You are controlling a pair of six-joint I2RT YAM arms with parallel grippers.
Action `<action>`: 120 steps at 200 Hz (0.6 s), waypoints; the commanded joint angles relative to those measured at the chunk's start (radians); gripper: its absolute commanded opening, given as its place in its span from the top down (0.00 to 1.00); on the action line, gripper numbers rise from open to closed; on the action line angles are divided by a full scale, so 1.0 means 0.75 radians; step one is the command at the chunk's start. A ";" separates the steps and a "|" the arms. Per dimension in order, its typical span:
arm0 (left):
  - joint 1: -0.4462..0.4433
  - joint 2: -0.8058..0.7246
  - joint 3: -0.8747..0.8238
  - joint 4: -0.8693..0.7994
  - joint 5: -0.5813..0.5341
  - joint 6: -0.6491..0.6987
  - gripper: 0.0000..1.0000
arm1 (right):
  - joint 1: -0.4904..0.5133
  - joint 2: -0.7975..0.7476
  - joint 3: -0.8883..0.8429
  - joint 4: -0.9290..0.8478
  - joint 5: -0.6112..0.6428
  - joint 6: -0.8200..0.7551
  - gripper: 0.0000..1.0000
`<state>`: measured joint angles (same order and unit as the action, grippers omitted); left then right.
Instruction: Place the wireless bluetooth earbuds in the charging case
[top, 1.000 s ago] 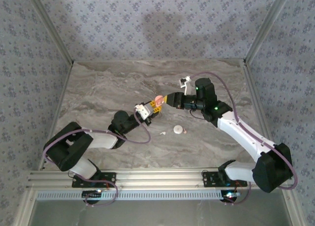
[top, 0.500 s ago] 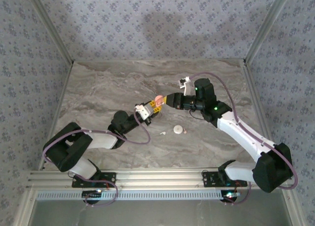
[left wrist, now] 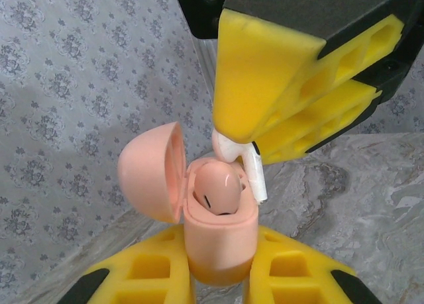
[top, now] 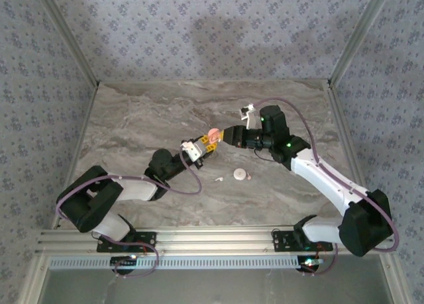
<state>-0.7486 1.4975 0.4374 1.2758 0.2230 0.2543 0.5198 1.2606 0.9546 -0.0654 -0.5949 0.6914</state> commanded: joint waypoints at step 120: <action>-0.015 0.000 0.024 0.036 0.005 0.003 0.89 | 0.023 -0.016 0.066 0.028 0.025 0.006 0.77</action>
<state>-0.7547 1.5009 0.4374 1.2758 0.2230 0.2539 0.5293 1.2518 0.9806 -0.0631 -0.5873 0.6922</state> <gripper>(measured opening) 0.172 0.233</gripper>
